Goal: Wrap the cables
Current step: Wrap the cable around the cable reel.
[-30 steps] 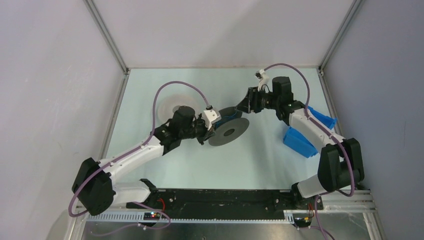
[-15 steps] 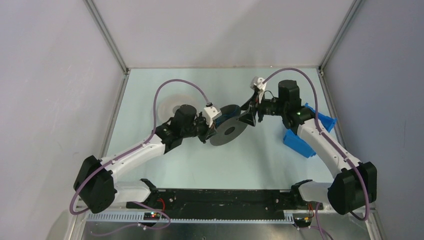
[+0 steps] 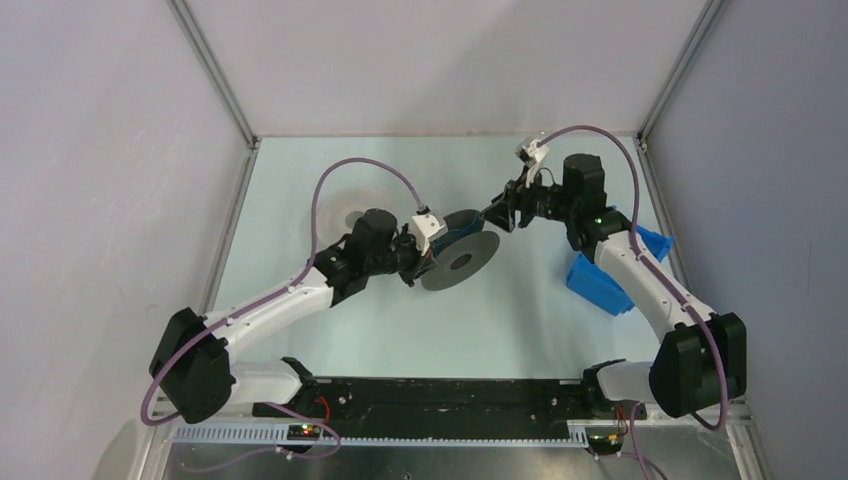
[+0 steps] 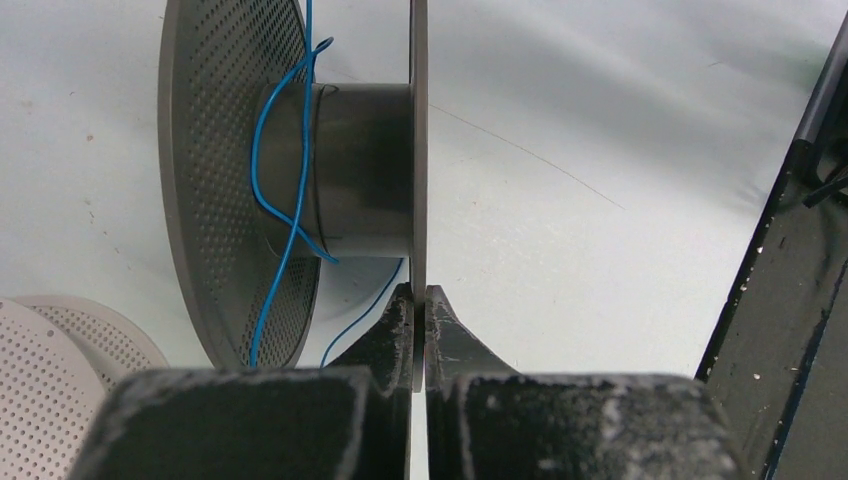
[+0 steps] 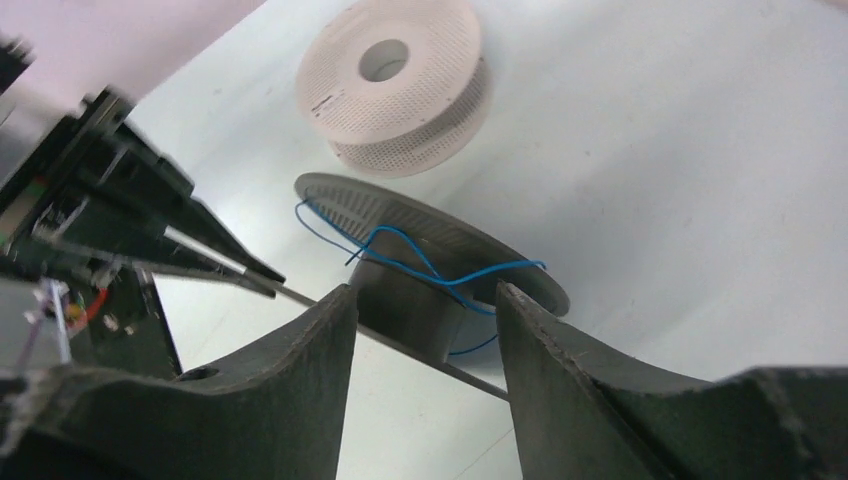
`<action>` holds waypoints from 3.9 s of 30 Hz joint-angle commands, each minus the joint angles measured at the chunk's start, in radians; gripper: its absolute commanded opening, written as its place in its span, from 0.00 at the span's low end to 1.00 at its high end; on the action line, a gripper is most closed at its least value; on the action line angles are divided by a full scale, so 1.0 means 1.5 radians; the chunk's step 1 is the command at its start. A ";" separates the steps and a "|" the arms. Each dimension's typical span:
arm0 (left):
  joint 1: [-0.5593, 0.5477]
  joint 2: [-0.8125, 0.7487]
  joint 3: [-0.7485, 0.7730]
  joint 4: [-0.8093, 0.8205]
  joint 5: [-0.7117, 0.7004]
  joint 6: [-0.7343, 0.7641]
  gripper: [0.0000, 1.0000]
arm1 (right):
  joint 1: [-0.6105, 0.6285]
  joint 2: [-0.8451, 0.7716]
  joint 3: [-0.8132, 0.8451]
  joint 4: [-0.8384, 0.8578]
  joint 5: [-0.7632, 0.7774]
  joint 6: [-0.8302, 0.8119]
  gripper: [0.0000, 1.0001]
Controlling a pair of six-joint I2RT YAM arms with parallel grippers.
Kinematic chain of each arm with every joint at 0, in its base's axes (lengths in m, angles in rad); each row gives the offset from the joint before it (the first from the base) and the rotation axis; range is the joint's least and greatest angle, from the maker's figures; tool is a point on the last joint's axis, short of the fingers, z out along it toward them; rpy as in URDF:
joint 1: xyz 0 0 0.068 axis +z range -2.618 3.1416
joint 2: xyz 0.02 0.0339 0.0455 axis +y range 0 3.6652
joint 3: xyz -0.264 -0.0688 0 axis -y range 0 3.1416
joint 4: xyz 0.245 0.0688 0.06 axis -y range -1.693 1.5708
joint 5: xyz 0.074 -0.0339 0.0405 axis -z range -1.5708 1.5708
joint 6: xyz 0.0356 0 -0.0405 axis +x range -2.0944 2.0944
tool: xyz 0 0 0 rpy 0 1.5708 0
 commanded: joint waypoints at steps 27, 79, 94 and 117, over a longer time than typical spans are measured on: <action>-0.015 -0.010 -0.006 0.009 -0.022 0.033 0.00 | 0.010 0.159 0.017 0.109 0.123 0.446 0.41; 0.273 -0.031 -0.121 0.418 0.296 -0.578 0.00 | -0.110 0.175 -0.049 0.200 0.097 0.404 0.00; 0.316 0.066 -0.223 0.680 0.210 -0.780 0.00 | -0.059 0.018 -0.211 0.182 0.226 0.327 0.00; 0.311 0.091 -0.246 0.715 0.137 -0.767 0.00 | 0.297 -0.229 -0.419 0.208 0.463 0.223 0.00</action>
